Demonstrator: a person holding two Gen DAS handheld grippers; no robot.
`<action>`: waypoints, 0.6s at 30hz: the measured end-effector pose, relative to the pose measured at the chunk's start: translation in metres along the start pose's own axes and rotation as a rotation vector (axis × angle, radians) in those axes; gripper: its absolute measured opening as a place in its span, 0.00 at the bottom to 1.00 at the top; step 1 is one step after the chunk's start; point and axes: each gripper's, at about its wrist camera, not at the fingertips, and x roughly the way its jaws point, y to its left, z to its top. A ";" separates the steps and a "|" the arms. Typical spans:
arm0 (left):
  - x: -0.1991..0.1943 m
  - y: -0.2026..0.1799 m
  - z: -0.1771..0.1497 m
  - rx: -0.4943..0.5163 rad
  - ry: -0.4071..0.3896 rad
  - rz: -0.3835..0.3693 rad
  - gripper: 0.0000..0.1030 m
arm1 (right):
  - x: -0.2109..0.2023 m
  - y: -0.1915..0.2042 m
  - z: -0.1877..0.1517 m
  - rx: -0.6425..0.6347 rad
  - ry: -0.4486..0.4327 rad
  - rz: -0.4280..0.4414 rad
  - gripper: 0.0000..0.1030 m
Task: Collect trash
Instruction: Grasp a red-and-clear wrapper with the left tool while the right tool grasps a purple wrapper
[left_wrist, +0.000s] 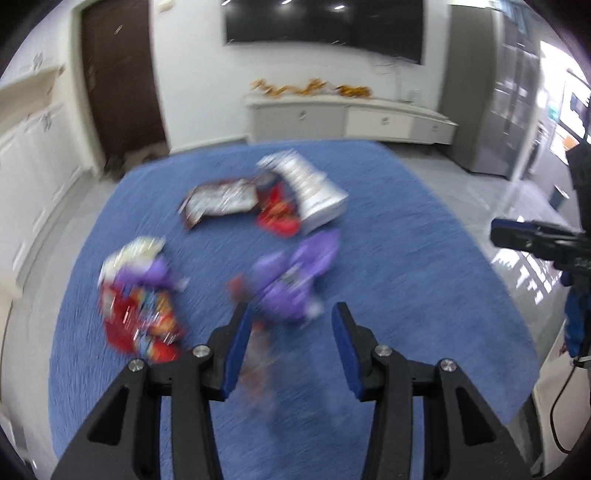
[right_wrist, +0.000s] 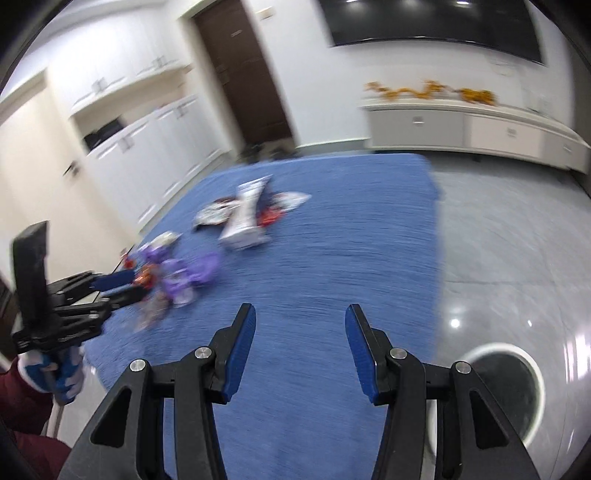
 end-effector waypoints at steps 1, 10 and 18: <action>0.004 0.006 -0.005 -0.010 0.011 0.005 0.42 | 0.009 0.013 0.005 -0.032 0.017 0.010 0.49; 0.045 0.033 -0.023 -0.058 0.103 -0.038 0.24 | 0.065 0.091 0.022 -0.199 0.121 0.093 0.56; 0.030 0.045 -0.031 -0.094 0.056 -0.076 0.15 | 0.113 0.129 0.033 -0.272 0.193 0.149 0.57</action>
